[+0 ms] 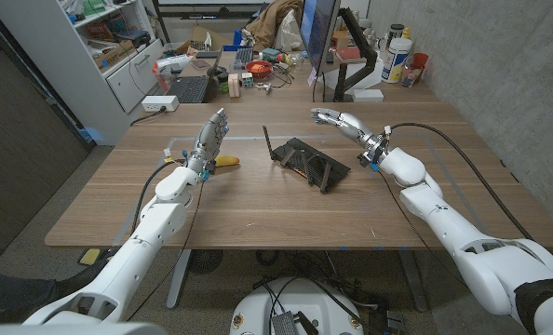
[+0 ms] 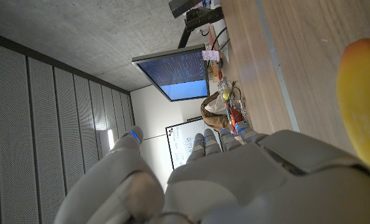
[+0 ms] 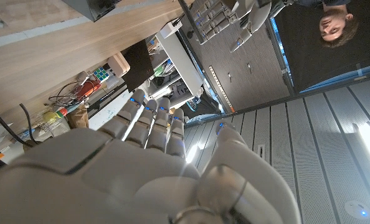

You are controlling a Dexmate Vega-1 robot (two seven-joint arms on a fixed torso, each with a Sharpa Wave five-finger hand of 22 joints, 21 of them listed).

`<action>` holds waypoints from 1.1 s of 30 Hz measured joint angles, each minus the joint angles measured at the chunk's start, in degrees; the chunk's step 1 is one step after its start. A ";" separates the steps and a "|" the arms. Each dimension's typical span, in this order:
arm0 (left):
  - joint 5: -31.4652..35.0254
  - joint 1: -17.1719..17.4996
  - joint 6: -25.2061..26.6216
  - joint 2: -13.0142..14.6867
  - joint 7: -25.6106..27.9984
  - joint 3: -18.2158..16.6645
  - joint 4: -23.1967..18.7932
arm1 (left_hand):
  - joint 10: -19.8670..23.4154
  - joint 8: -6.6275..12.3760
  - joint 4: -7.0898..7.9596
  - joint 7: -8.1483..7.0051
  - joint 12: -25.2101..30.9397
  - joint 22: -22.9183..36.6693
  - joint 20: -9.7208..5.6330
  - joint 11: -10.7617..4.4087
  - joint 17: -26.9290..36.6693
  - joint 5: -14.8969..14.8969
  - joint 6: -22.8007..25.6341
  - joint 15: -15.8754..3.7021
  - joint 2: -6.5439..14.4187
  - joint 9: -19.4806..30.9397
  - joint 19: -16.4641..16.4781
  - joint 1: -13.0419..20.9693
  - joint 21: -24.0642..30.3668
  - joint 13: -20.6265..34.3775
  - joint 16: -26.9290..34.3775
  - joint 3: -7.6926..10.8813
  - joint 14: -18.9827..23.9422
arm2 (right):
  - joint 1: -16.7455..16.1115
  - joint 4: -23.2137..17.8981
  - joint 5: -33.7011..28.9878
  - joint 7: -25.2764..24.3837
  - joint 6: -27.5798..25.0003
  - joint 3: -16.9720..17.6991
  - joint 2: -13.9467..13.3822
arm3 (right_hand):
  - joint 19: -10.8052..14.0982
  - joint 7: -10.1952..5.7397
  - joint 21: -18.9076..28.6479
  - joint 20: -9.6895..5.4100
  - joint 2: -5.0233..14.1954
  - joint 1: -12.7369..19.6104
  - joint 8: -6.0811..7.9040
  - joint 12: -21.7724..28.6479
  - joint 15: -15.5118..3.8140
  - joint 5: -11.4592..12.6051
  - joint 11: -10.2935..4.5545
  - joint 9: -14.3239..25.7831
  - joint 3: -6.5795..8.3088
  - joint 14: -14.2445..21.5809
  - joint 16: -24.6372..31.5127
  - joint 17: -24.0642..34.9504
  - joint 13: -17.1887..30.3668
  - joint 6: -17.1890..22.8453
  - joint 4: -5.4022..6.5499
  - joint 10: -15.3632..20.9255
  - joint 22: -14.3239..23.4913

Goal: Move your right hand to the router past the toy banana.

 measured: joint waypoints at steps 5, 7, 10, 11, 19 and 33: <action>0.05 0.00 0.00 0.05 0.02 0.10 -0.07 | 0.00 0.00 0.00 0.00 0.00 0.00 0.00 0.00 0.00 0.00 0.00 0.00 0.00 0.00 0.00 0.00 -0.41 0.00 0.00 0.00 0.00 | 0.05 0.14 -1.16 -0.96 0.53 -0.24 -0.20 | 0.19 0.00 -0.45 -0.19 -0.22 0.22 0.00 0.00 0.00 0.22 0.00 0.00 0.06 0.00 0.00 0.00 0.00 0.00 -0.06 0.00 0.00; 0.09 -0.02 0.08 0.06 0.03 0.16 -0.07 | 0.00 0.00 0.00 0.00 0.00 0.00 0.00 0.00 0.00 0.00 0.00 0.00 0.00 0.00 0.00 0.00 -0.41 0.00 0.00 0.00 0.00 | 0.12 0.25 -1.78 -1.47 0.83 -0.37 -0.30 | 0.19 0.00 -0.45 -0.19 -0.32 0.32 0.00 0.00 0.00 0.22 0.00 0.00 0.06 0.00 0.00 0.00 0.00 0.00 -0.06 0.00 0.00; 0.14 -0.17 0.20 0.08 0.03 0.23 -0.07 | 0.00 0.00 0.00 0.00 0.00 0.00 0.00 0.01 0.00 0.00 0.00 0.00 0.00 0.00 0.00 0.00 -0.41 0.00 0.00 0.00 0.00 | 0.26 0.49 -2.56 -2.19 1.31 -0.52 -0.37 | 0.19 0.01 -0.45 -0.19 -0.32 0.32 0.00 0.00 0.00 0.22 0.00 0.00 0.07 0.00 0.00 0.00 -0.01 0.00 -0.07 0.00 0.00; 0.15 -0.29 0.24 0.10 0.03 0.25 -0.07 | 0.00 0.00 -0.02 0.00 0.00 0.00 0.00 0.01 0.00 0.00 0.00 0.00 0.00 0.00 0.00 0.00 -0.41 0.00 0.00 -0.02 0.00 | 0.32 0.63 -2.99 -2.58 1.59 -0.60 -0.39 | 0.19 0.00 -0.45 -0.19 -0.32 0.32 0.00 0.00 0.00 0.22 0.00 0.00 0.23 0.00 0.01 0.00 -0.01 0.00 -0.23 0.00 0.00; 0.26 -0.91 0.38 0.14 -0.19 0.35 0.39 | -0.01 0.00 0.00 0.00 0.00 0.00 0.00 0.01 0.00 0.00 0.00 0.00 0.00 0.00 0.00 0.00 -0.64 0.00 0.00 -0.34 0.00 | 0.85 1.52 -6.45 -5.65 3.43 -1.25 -0.67 | 0.61 0.01 -1.03 -0.20 -0.32 0.32 0.00 0.00 0.00 0.21 -0.22 0.00 0.29 0.00 -0.21 0.00 -0.01 0.00 -0.28 0.22 0.00; 0.19 -1.32 0.36 0.12 -0.64 0.35 0.96 | -0.01 0.00 0.00 0.00 -0.06 0.00 0.00 0.01 0.00 0.00 0.00 0.00 0.00 0.00 0.00 0.00 -0.64 0.00 0.00 -0.33 0.00 | 1.68 2.44 -12.10 -10.35 5.72 -2.63 -1.15 | 0.60 -0.29 -1.45 -0.19 -0.01 0.63 0.00 0.00 0.21 0.21 -0.60 0.00 0.53 0.21 -0.20 0.00 -0.02 0.31 -0.53 0.61 0.00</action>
